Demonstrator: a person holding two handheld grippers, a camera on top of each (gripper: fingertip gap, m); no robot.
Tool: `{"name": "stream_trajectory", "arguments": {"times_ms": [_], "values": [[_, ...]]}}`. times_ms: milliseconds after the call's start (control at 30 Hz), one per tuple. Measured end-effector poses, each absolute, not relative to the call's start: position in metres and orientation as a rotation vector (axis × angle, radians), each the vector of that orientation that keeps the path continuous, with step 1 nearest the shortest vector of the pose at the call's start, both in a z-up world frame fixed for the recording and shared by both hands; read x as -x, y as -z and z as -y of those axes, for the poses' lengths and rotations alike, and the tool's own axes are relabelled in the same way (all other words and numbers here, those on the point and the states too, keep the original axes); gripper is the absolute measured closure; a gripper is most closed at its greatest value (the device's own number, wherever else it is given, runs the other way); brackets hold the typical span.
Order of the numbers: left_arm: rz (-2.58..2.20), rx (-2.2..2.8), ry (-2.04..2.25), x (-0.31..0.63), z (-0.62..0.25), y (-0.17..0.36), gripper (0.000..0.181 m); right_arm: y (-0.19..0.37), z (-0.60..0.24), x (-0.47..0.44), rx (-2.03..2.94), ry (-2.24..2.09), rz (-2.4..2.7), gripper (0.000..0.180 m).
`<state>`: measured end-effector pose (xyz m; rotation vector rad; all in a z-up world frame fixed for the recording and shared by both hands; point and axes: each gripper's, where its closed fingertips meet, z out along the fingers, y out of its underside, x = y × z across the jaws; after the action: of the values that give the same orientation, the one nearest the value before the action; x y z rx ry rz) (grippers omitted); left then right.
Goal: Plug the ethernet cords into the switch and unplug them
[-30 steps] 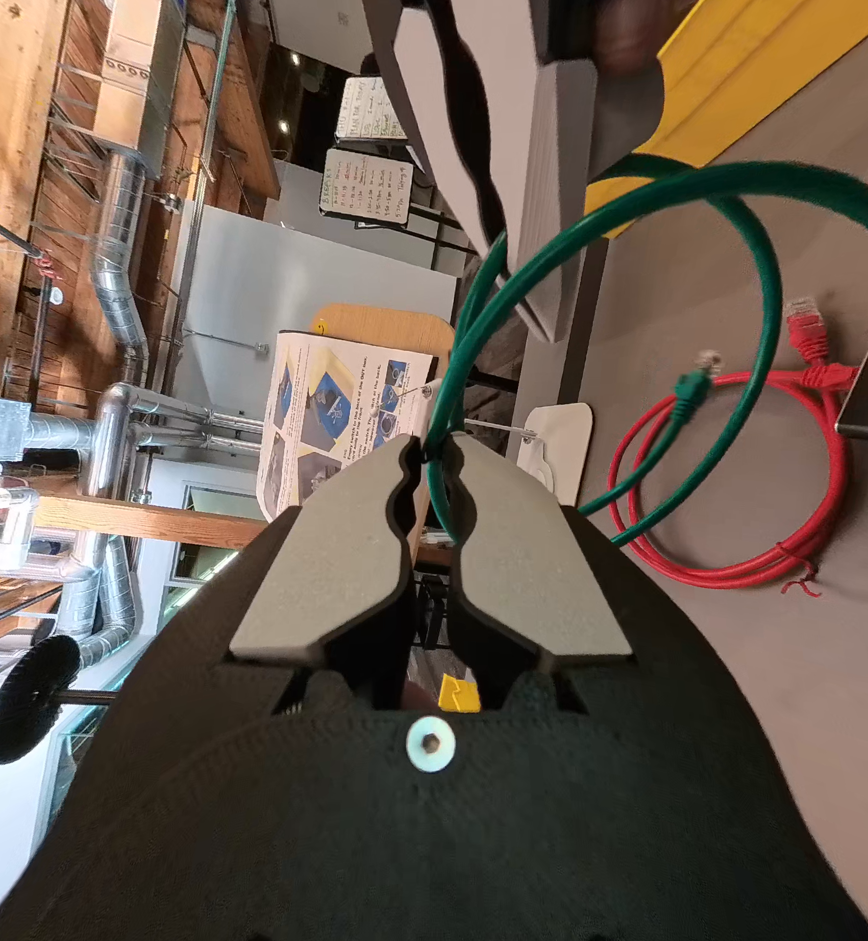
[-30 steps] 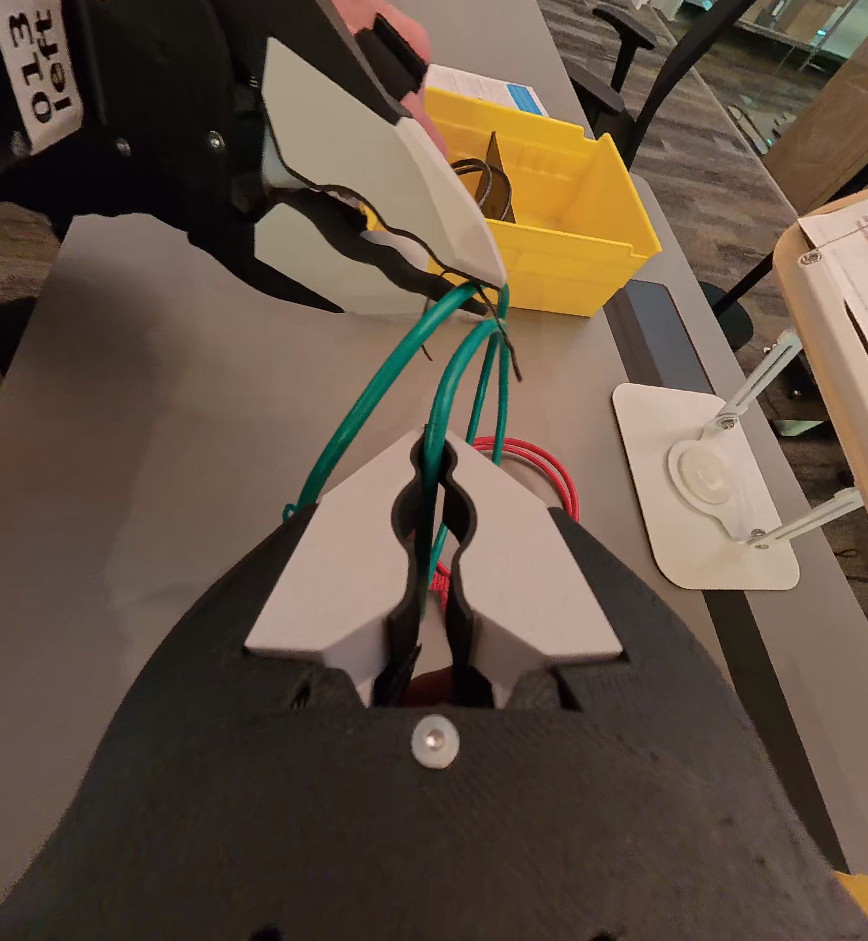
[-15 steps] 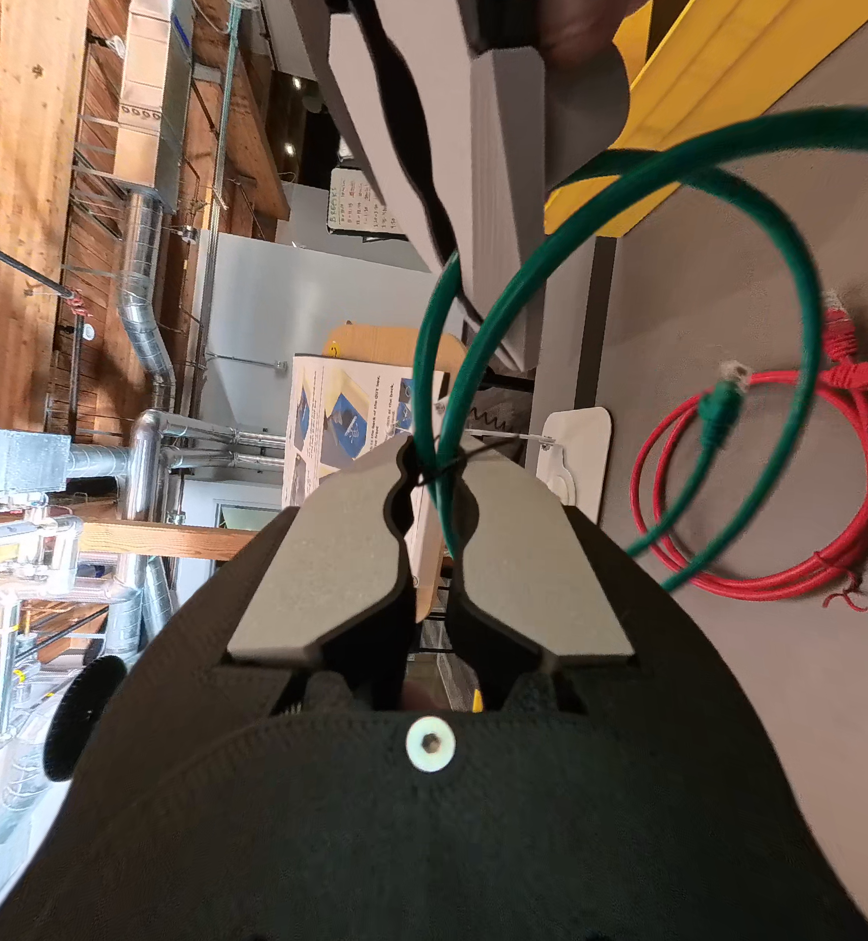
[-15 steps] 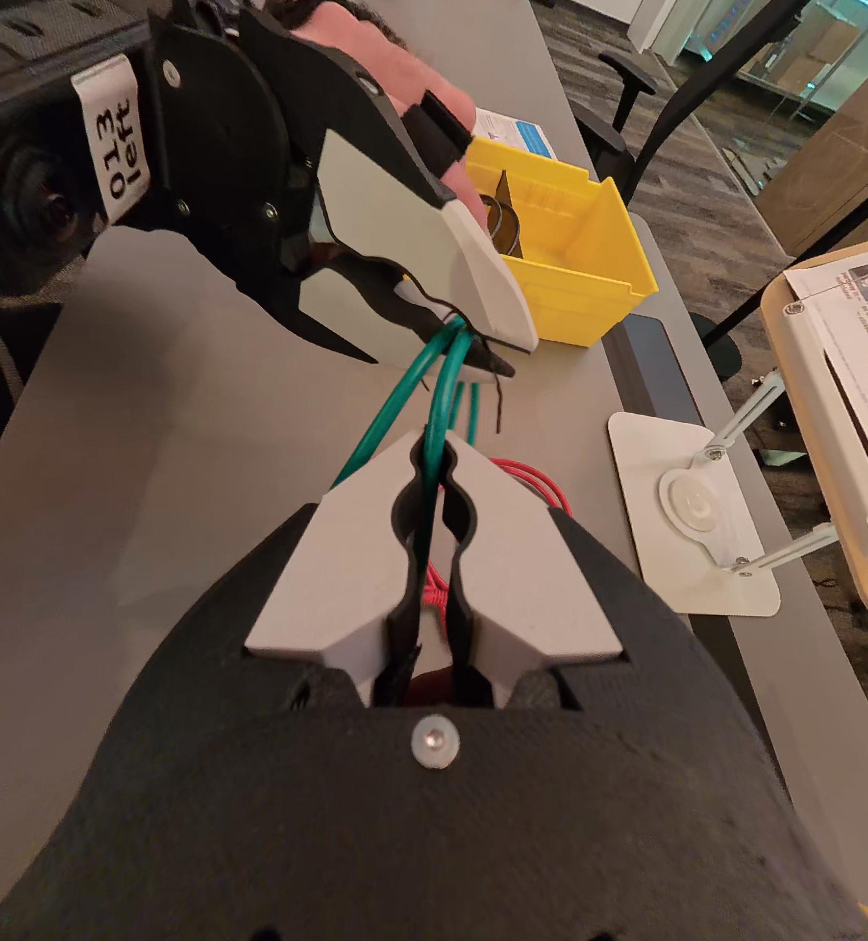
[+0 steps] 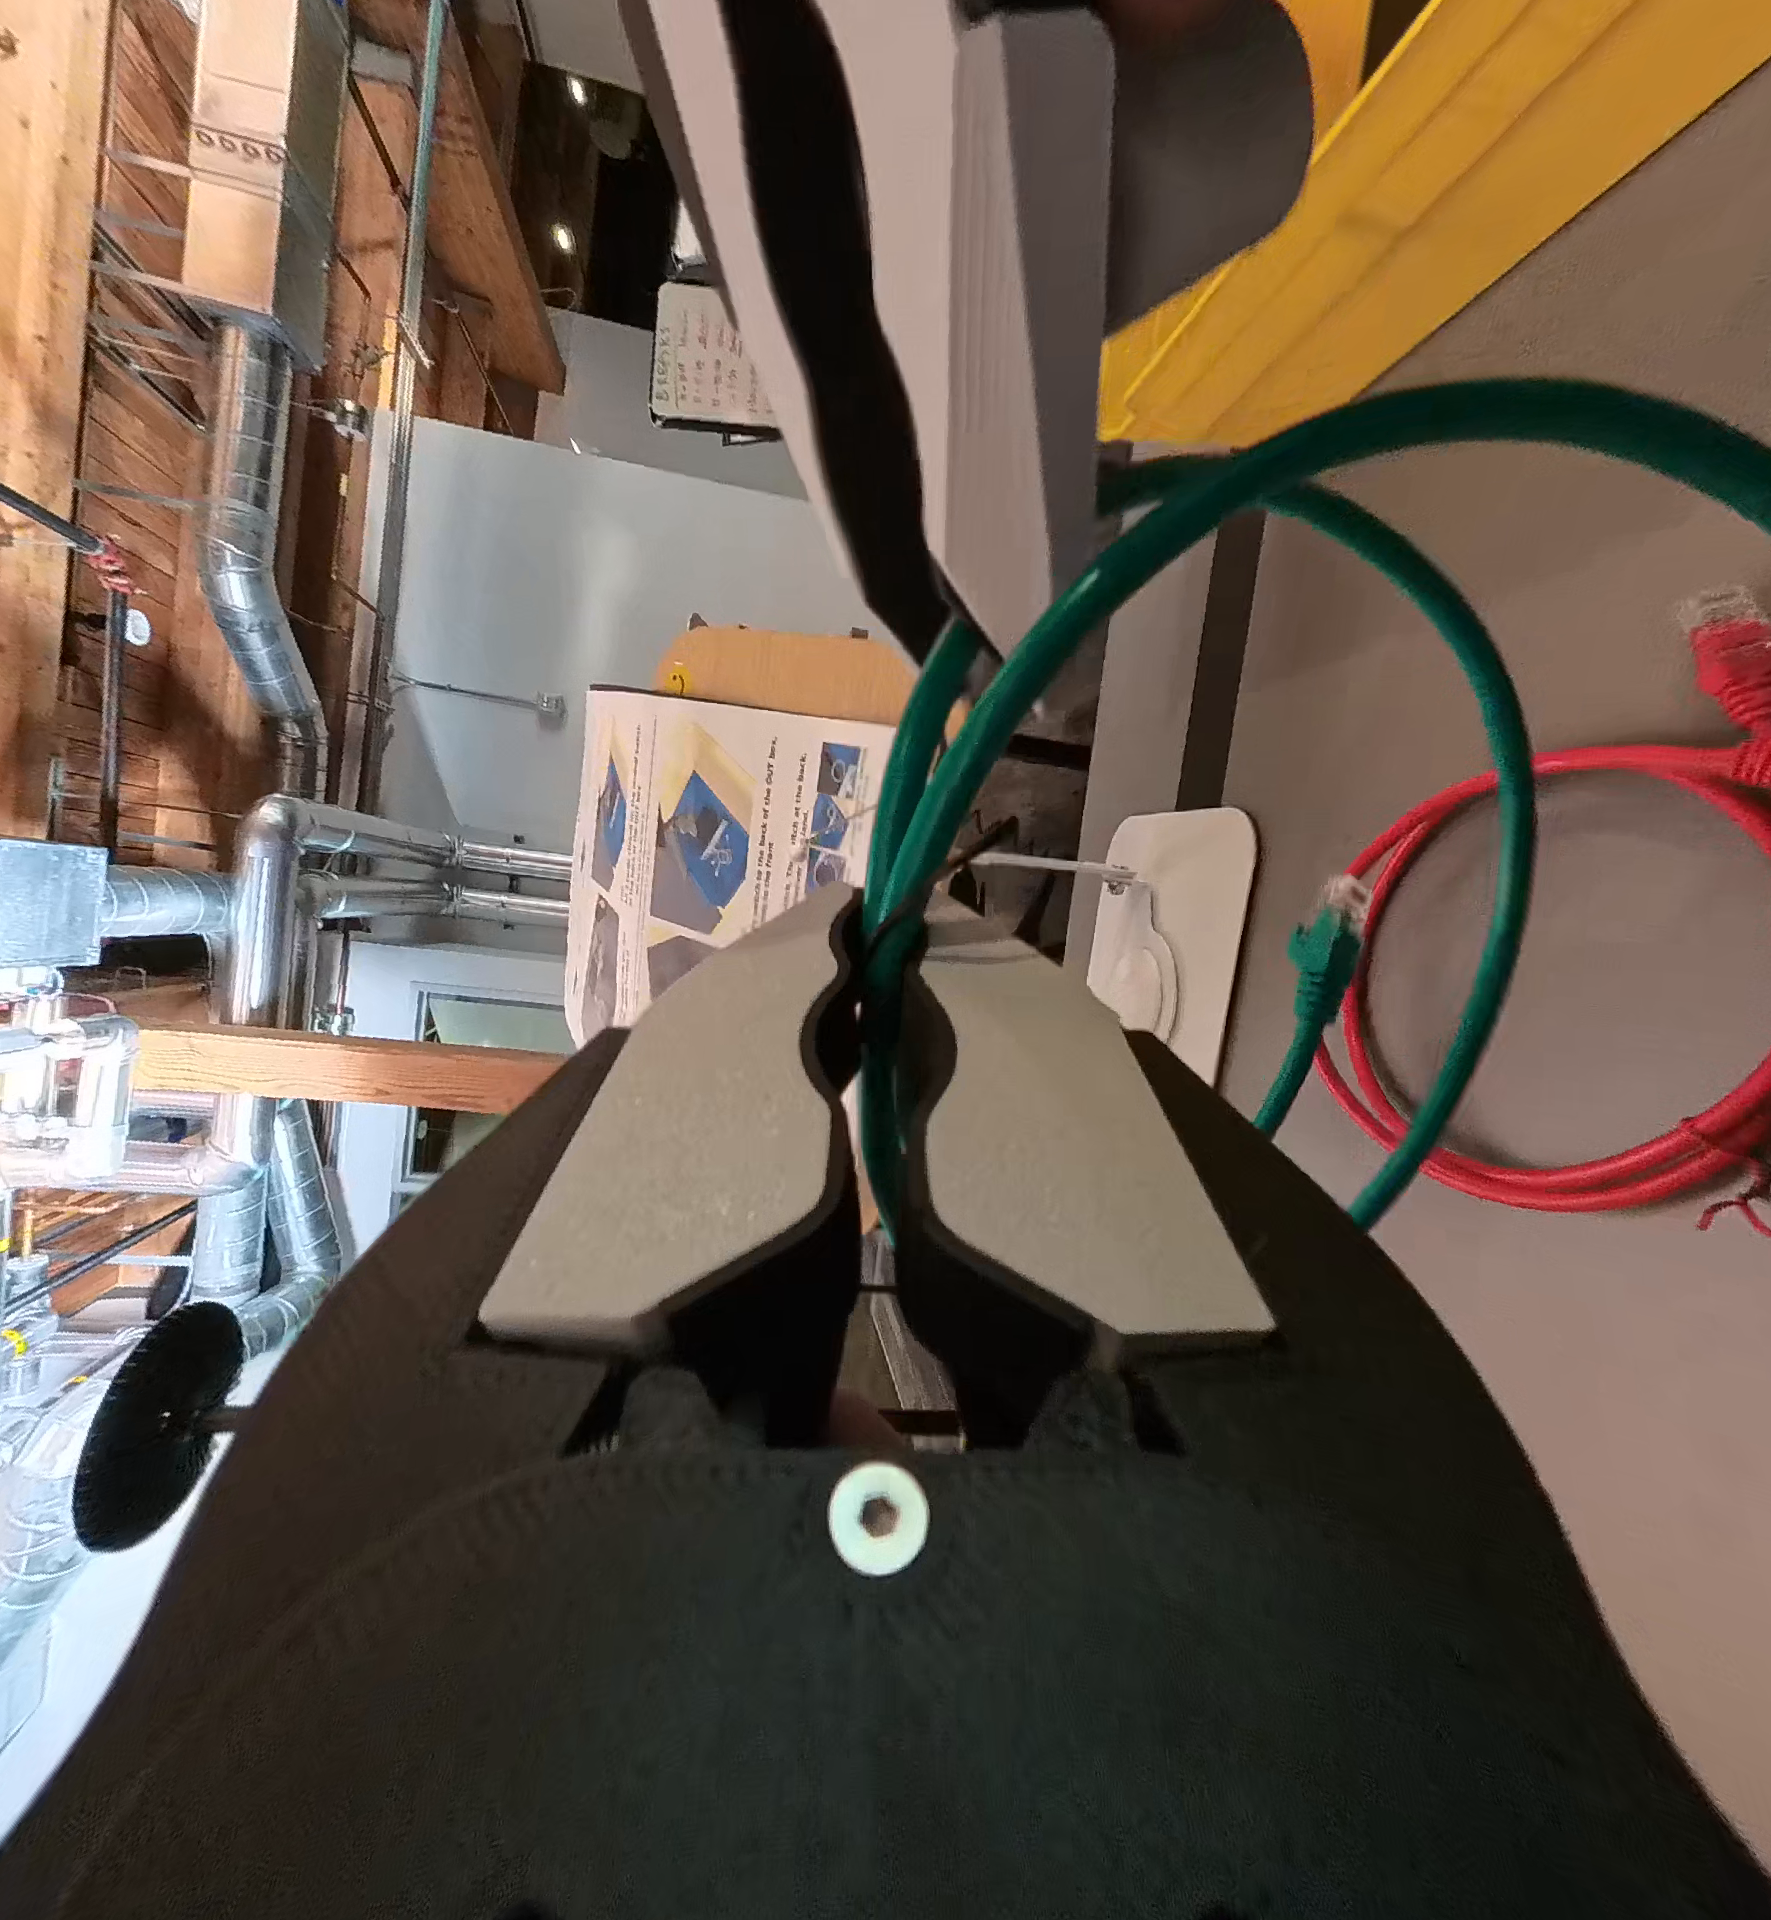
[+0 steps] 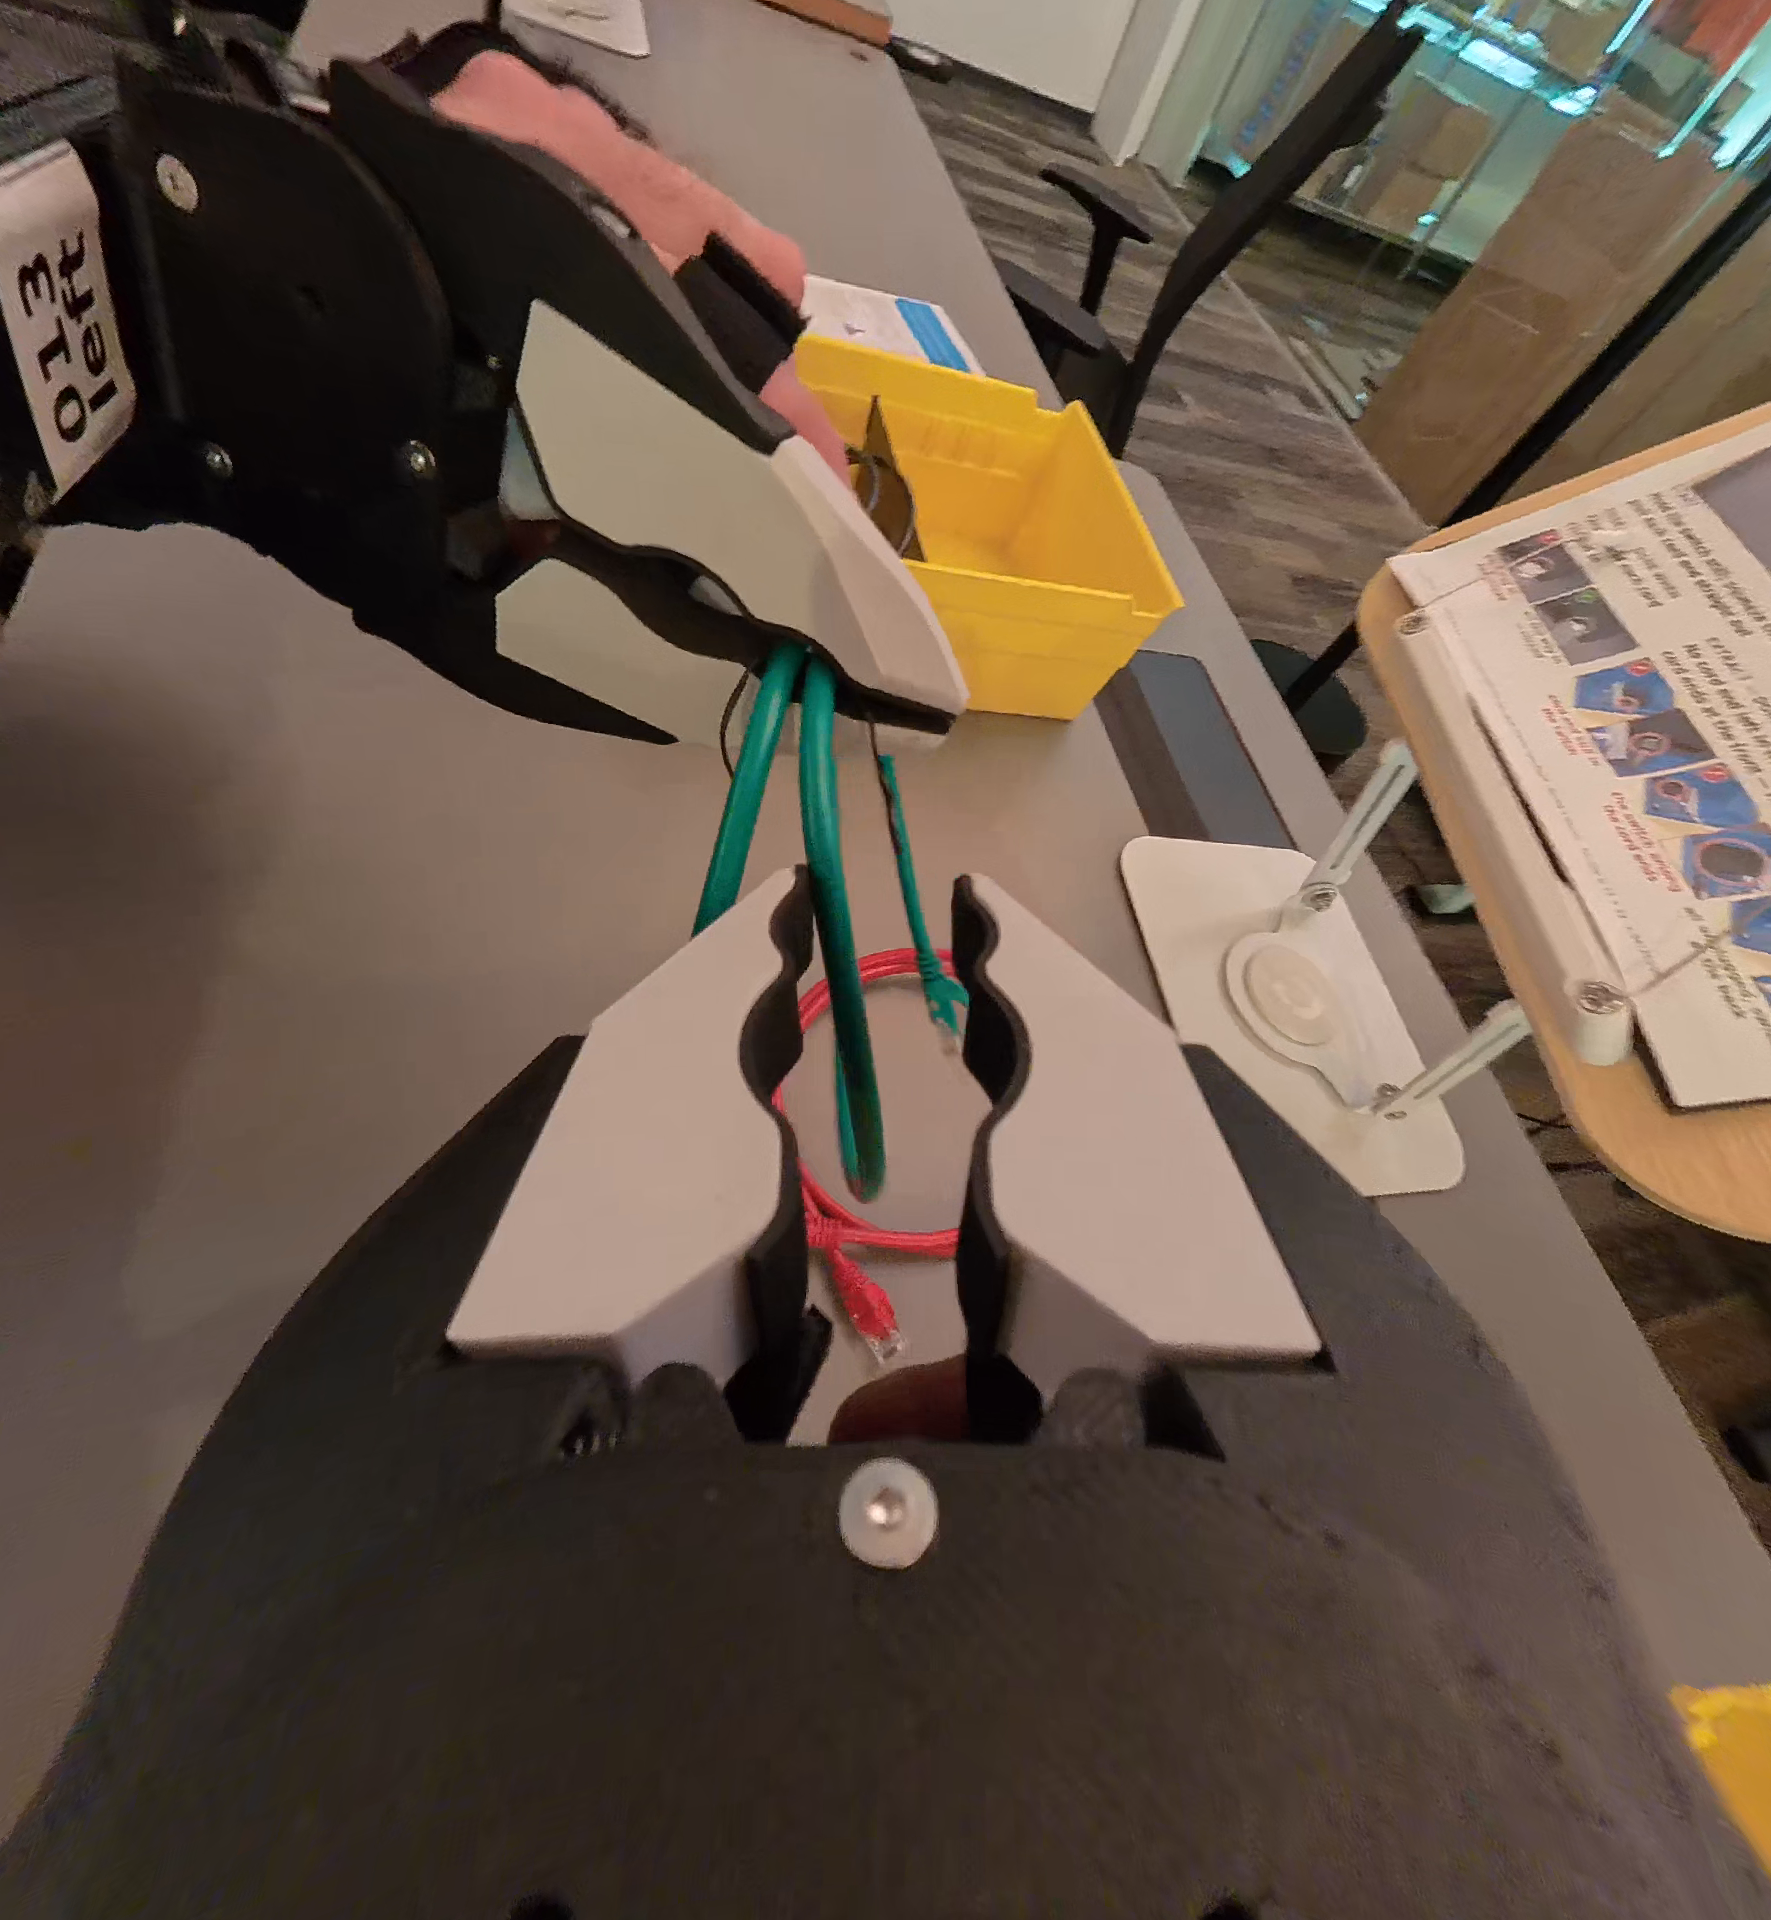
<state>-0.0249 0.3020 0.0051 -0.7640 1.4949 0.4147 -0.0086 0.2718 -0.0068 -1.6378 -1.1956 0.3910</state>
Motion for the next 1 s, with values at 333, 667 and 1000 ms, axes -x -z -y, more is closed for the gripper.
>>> {"name": "stream_trajectory", "arguments": {"times_ms": [333, 667, 1000], "values": [[-1.480, 0.988, -0.449, 0.037, -0.332, -0.002, 0.179, 0.007, -0.214, 0.044, 1.601, -0.684, 1.395, 0.156], [-1.422, 1.122, -0.408, 0.039, -0.342, -0.023, 0.179, 0.006, -0.296, 0.044, 1.646, -0.633, 0.929, 0.139], [-1.471, 1.148, -0.301, 0.025, -0.336, -0.026, 0.179, -0.032, -0.309, 0.029, 1.384, -0.724, 0.703, 0.129]]}}
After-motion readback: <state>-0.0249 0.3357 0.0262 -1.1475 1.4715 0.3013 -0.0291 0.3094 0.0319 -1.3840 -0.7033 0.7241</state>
